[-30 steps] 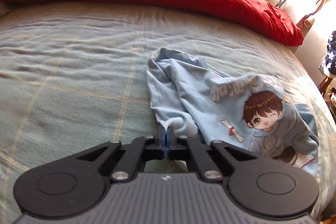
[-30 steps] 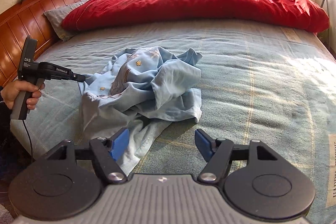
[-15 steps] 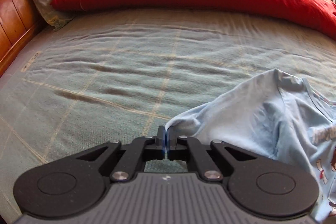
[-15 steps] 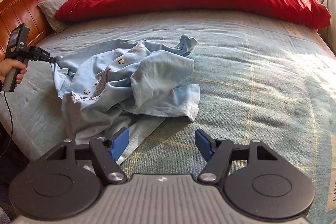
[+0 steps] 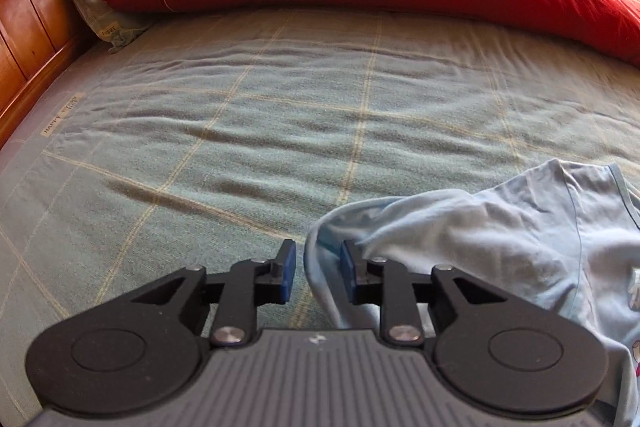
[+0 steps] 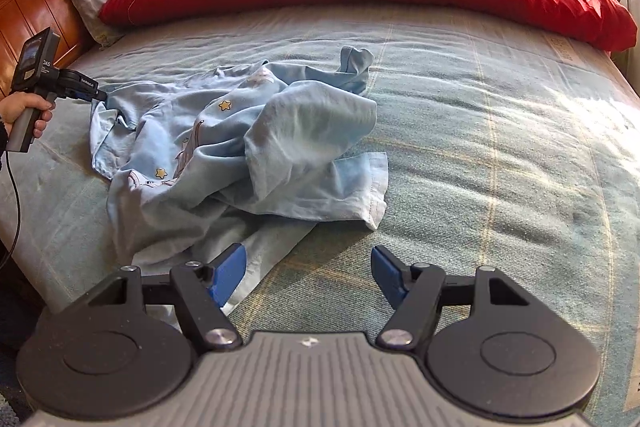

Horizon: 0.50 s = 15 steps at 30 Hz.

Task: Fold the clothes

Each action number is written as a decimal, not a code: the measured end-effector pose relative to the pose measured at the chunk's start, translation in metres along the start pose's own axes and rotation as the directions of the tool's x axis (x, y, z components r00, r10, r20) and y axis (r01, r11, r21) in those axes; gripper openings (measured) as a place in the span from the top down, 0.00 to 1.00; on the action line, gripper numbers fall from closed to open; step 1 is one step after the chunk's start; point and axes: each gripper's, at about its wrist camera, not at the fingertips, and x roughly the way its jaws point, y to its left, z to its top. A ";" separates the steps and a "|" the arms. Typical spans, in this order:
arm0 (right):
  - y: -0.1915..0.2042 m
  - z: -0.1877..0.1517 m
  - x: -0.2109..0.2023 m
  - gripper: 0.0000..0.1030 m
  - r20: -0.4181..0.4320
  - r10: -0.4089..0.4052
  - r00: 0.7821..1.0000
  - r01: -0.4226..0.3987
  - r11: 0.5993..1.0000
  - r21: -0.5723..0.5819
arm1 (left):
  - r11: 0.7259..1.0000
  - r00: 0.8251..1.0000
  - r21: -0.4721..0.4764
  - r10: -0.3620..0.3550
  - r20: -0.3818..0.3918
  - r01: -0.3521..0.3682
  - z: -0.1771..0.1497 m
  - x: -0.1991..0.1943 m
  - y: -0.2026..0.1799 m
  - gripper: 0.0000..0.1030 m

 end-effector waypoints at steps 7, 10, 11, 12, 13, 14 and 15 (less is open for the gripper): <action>0.009 -0.001 0.002 0.29 0.000 0.032 0.999 -0.032 0.999 -0.013 | 0.975 0.982 -0.126 -0.190 -0.025 0.185 -0.050 -0.027 0.015 0.58; 0.012 -0.003 0.000 0.28 0.001 0.038 0.999 -0.038 0.999 -0.017 | 0.933 0.951 -0.216 -0.305 -0.047 0.288 -0.071 -0.029 0.012 0.56; 0.013 -0.003 -0.001 0.28 0.001 0.039 0.999 -0.039 0.999 -0.018 | 0.922 0.942 -0.230 -0.331 -0.057 0.310 -0.076 -0.027 0.007 0.55; 0.013 -0.004 -0.003 0.28 0.003 0.039 0.999 -0.039 0.999 -0.018 | 0.913 0.933 -0.241 -0.353 -0.068 0.328 -0.080 -0.025 0.002 0.53; 0.013 -0.004 -0.005 0.28 0.007 0.036 0.999 -0.035 0.999 -0.018 | 0.917 0.933 -0.230 -0.352 -0.077 0.327 -0.083 -0.023 -0.004 0.52; 0.014 -0.005 -0.007 0.28 0.011 0.032 0.999 -0.032 0.999 -0.018 | 0.922 0.935 -0.215 -0.345 -0.085 0.321 -0.086 -0.021 -0.011 0.53; 0.014 -0.005 -0.010 0.28 0.015 0.029 0.999 -0.029 0.999 -0.019 | 0.941 0.949 -0.178 -0.306 -0.080 0.288 -0.087 -0.022 -0.018 0.61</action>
